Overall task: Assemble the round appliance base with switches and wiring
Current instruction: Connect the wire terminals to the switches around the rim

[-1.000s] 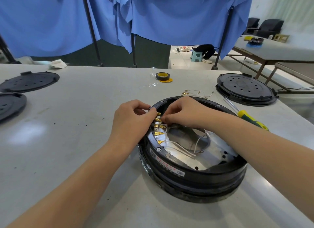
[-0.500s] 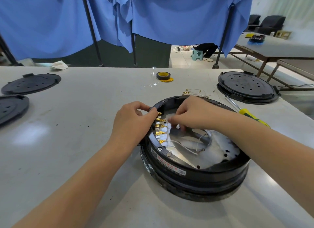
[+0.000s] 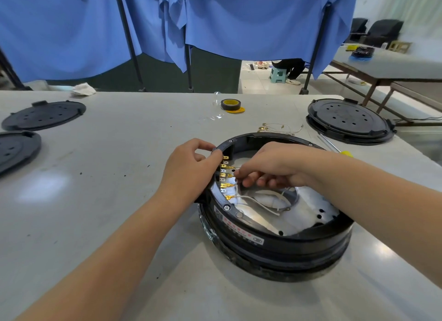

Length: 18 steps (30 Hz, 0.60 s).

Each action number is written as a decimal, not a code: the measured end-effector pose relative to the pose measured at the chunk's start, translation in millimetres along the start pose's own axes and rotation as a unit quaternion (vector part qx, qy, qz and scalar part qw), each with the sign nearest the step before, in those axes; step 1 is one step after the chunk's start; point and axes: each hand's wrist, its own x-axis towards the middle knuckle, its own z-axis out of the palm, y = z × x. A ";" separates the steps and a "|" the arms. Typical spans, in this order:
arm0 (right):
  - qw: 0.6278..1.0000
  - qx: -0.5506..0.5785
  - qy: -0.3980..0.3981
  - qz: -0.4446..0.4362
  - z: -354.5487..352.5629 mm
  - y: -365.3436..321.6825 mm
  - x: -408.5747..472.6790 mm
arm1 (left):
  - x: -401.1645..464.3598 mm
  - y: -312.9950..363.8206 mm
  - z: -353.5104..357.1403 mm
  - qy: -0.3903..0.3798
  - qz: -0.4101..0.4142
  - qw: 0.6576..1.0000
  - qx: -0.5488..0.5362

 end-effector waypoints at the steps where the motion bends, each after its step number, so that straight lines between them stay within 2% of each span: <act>1: 1.000 0.012 -0.001 0.004 1.0 0.5 0.7 | -0.1 -0.3 0.0 -0.002 0.000 1.000 -0.001; 8: 0.997 0.078 0.008 -0.010 7.2 6.9 1.6 | -0.1 -1.1 0.3 0.001 0.003 1.000 -0.007; 18: 0.994 0.106 0.004 -0.026 8.7 7.1 1.1 | 1.6 -4.1 2.0 0.001 -0.001 1.000 -0.014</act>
